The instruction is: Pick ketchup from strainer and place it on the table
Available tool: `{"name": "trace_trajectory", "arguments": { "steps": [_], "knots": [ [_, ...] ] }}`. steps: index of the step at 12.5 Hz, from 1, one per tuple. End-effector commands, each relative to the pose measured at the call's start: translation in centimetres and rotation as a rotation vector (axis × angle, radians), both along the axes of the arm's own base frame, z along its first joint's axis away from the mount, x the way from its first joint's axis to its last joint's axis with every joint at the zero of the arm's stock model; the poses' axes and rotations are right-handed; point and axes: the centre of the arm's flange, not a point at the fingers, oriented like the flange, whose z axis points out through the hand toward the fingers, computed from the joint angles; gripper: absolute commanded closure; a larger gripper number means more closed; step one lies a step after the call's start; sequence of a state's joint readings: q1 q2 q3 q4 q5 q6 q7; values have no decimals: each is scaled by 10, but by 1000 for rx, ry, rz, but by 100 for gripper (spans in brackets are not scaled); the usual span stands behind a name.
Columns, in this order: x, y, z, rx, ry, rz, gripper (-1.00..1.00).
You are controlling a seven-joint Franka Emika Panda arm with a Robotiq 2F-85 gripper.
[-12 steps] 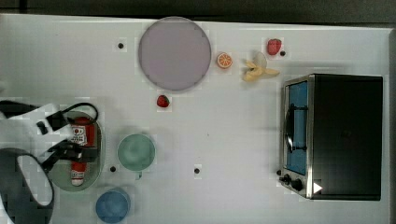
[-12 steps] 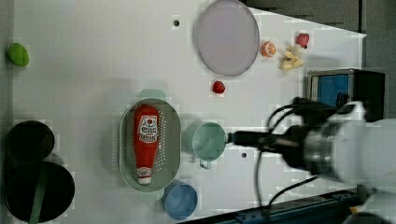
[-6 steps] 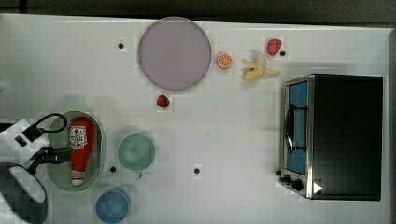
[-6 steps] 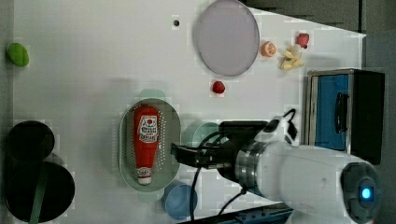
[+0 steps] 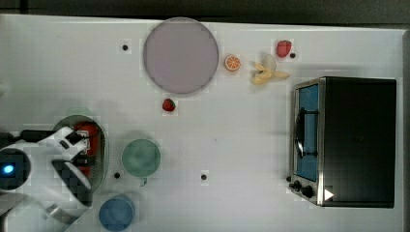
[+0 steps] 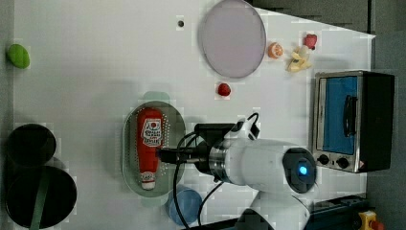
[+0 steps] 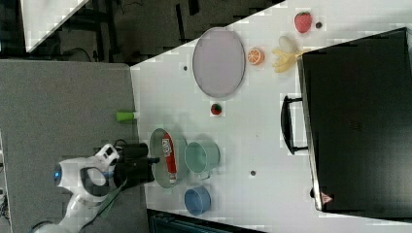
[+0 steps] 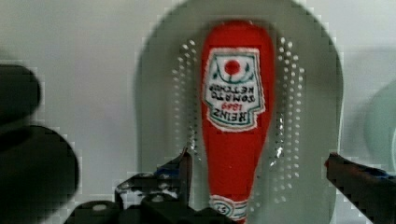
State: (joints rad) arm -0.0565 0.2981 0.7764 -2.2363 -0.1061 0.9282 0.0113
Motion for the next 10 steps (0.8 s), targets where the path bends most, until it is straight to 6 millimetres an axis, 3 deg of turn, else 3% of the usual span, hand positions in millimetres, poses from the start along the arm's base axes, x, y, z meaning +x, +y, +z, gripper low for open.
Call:
{"name": "trace_trajectory", "arguments": {
  "steps": [1, 9, 10],
  "knots": [
    [-1, 8, -14, 25, -7, -75, -100],
    [5, 6, -85, 30, 30, -55, -100],
    [8, 6, -92, 27, 35, -56, -91]
  ]
}}
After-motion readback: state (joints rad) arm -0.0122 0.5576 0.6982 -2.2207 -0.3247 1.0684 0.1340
